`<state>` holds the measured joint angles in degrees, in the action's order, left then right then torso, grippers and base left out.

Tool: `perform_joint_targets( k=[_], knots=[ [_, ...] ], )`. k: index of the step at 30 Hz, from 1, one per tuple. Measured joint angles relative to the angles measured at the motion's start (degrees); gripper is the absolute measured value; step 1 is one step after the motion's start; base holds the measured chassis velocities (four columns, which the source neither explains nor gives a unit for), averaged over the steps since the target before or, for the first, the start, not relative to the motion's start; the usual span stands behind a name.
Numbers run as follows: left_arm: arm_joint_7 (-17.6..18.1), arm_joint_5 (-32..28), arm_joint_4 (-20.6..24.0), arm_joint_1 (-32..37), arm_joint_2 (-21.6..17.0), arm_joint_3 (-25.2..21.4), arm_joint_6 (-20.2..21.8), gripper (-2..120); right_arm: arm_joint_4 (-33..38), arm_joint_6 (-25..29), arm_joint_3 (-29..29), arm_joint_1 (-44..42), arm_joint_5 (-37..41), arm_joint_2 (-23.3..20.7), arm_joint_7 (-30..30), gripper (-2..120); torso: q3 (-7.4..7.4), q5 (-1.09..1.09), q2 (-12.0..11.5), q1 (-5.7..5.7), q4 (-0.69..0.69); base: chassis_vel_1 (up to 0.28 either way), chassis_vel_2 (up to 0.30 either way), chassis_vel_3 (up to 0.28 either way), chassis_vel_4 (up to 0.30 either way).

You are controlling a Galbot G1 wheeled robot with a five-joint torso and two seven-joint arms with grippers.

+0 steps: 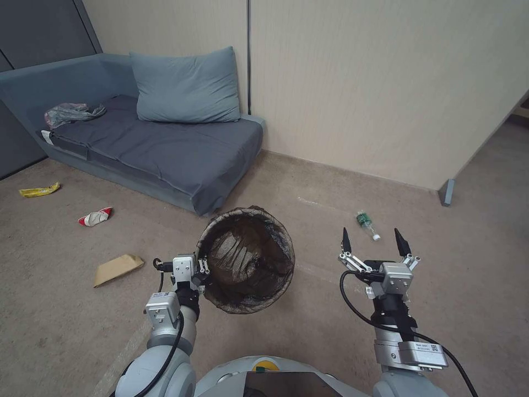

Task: Pick up the trash bin, then pick up the garbage from the floor and place it into the trash bin.

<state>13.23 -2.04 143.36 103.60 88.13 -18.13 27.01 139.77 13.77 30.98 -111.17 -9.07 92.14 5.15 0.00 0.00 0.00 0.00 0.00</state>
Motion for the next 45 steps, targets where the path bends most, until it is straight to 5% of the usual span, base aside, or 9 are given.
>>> perform_joint_targets(
  k=[17, 32, 45],
  knots=[
    [-0.2, 0.1, -0.1, 0.1, 0.2, 0.4, -0.1, 0, -0.5, 0.5, -0.1, 0.2, -0.4, 0.0, 0.1, 100, 0.01, 0.01, 0.0, 0.00, 0.00, -0.205, 0.206, 0.209, -0.215],
    [-0.2, 0.0, -0.1, 0.4, 0.3, 0.7, -0.1, 0, -1.4, 1.8, 0.5, 0.7, -2.1, 0.0, -0.2, 100, 0.00, 0.00, 0.0, 0.00, 0.00, -0.034, 0.026, 0.026, -0.026],
    [-1.0, 0.0, -0.1, 1.1, 0.5, 1.2, -1.2, 0, -1.7, -6.9, 5.1, 5.0, 1.8, 0.0, -1.8, 100, 0.00, 0.01, 0.0, 0.00, 0.00, 0.000, 0.000, 0.000, 0.000]
  ],
)
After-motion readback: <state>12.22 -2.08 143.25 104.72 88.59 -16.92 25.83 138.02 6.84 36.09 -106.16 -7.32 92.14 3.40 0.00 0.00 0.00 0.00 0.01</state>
